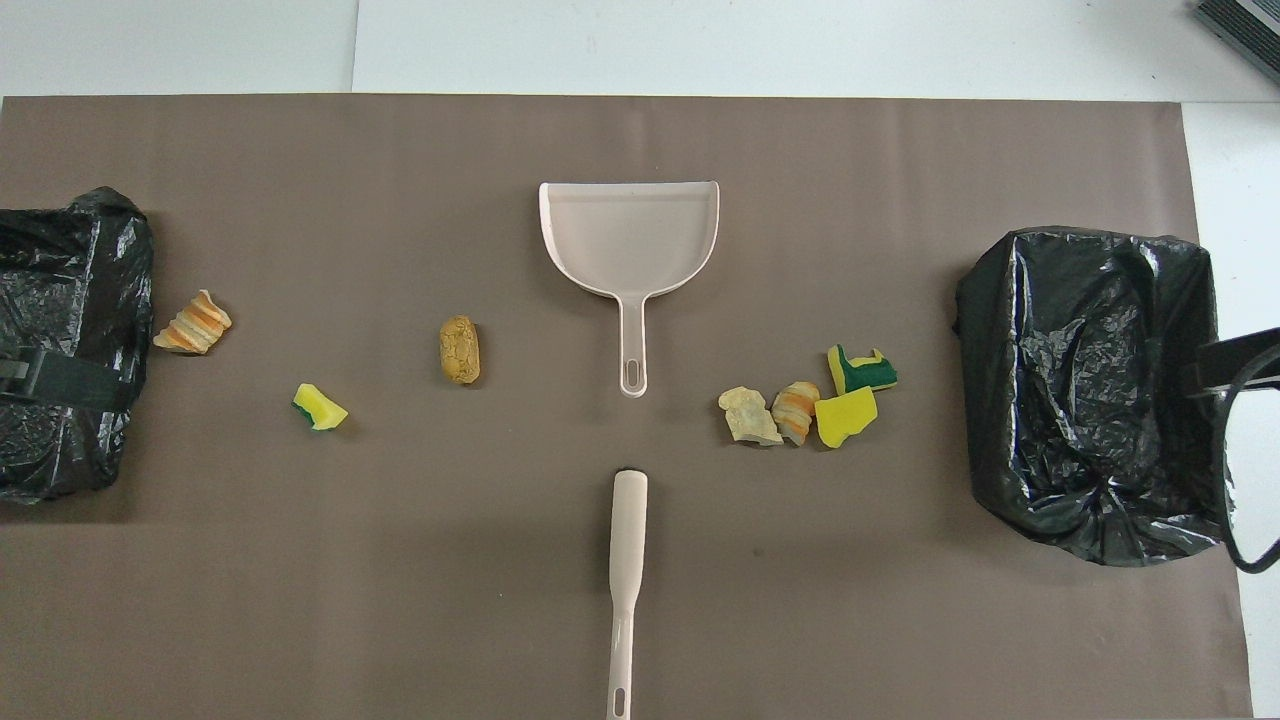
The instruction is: Sweep and dump trash in bin
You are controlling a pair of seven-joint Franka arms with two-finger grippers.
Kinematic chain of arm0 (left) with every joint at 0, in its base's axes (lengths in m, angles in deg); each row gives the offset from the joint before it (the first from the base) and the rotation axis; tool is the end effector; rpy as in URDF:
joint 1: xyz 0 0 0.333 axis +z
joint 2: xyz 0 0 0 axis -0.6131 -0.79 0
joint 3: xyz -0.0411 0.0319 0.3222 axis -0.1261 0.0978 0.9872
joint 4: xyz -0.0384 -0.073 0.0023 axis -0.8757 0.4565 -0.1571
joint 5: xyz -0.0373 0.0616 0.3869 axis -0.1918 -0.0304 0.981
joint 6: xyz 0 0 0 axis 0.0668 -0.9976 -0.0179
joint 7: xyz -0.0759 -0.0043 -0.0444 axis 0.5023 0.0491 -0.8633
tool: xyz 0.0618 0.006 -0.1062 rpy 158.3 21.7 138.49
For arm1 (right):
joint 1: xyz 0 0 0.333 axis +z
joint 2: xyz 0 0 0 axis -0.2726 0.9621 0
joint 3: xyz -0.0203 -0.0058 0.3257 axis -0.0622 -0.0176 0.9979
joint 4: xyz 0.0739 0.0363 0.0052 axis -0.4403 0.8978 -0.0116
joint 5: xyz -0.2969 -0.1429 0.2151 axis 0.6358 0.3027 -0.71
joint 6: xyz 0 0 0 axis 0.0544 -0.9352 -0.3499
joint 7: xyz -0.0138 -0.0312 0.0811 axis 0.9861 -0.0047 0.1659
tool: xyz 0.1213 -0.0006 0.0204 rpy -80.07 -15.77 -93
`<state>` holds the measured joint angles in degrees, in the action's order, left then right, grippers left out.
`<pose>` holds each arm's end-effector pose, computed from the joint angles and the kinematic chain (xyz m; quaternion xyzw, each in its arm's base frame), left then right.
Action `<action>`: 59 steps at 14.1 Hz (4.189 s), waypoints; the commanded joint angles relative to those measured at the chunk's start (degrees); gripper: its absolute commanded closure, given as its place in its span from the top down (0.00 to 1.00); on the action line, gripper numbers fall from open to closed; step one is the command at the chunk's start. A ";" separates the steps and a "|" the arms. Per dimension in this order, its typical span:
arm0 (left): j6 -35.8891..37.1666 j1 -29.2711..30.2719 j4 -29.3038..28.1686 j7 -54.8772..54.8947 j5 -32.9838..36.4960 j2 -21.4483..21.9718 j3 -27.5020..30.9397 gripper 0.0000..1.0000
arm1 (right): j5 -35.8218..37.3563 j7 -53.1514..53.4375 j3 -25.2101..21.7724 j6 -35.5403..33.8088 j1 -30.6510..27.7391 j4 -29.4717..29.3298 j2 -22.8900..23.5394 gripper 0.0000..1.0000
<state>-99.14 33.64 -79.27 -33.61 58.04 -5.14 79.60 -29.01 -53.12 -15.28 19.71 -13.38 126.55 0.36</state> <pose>0.5109 -0.0424 0.6617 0.9942 -0.1031 -0.0303 0.0112 0.5140 -0.0285 0.6709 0.9993 -0.0251 -0.0256 0.0118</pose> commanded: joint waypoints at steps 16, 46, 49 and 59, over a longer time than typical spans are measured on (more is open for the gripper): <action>-13.68 -19.71 -22.20 -14.19 -0.71 8.69 -1.51 1.00 | 0.55 -1.42 0.38 6.06 -0.51 9.04 -3.86 1.00; -41.59 -51.47 -44.48 -46.19 -0.54 0.88 -0.89 0.00 | -1.54 21.78 1.44 23.10 14.51 0.98 17.90 1.00; -41.21 -46.91 -43.33 -45.92 0.52 -0.17 -0.81 0.00 | -2.70 23.27 2.22 24.95 15.66 -5.28 24.60 1.00; -40.44 -27.47 -42.01 -51.42 0.61 -3.43 -0.80 0.00 | -4.02 36.64 7.15 32.69 23.20 -5.73 33.04 1.00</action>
<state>-144.27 5.41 -122.29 -80.43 58.08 -8.93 79.50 -32.60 -18.48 -8.16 51.76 6.88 122.37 30.61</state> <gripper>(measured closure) 0.736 0.000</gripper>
